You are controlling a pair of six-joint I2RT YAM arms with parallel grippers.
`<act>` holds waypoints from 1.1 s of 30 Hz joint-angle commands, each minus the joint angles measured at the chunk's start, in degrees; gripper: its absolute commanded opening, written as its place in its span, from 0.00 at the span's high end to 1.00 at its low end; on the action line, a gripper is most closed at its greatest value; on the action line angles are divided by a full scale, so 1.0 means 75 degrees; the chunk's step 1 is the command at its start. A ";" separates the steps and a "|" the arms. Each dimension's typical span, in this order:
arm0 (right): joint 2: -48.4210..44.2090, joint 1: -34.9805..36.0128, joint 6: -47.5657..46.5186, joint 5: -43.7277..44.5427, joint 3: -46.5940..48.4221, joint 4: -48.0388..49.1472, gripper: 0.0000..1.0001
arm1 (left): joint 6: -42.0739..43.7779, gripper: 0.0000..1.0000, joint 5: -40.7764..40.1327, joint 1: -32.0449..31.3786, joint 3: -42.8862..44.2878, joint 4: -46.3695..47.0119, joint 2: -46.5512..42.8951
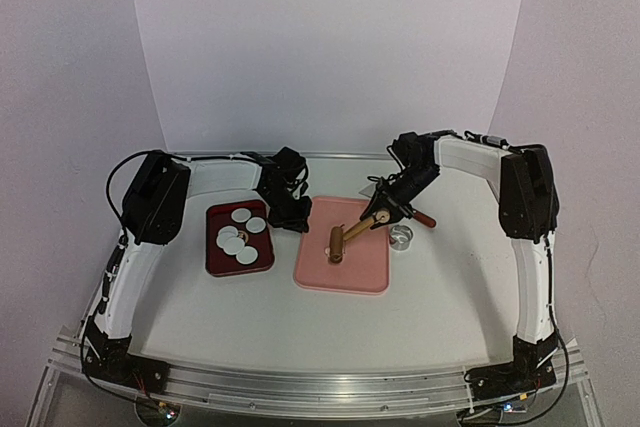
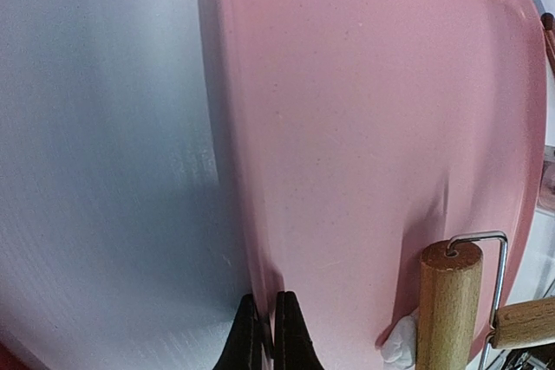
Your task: Roll out the dumpling wrappers from the dough
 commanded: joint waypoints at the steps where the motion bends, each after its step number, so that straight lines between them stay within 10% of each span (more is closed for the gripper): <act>1: 0.0853 -0.0036 -0.0380 0.3544 -0.0565 -0.0624 1.00 | -0.0087 1.00 0.0051 -0.0043 0.0275 0.0175 0.0196; 33: 0.1703 0.0461 -0.0249 0.4286 -0.0444 -0.0410 1.00 | 0.0077 1.00 0.0179 -0.0043 0.0315 0.0127 0.0226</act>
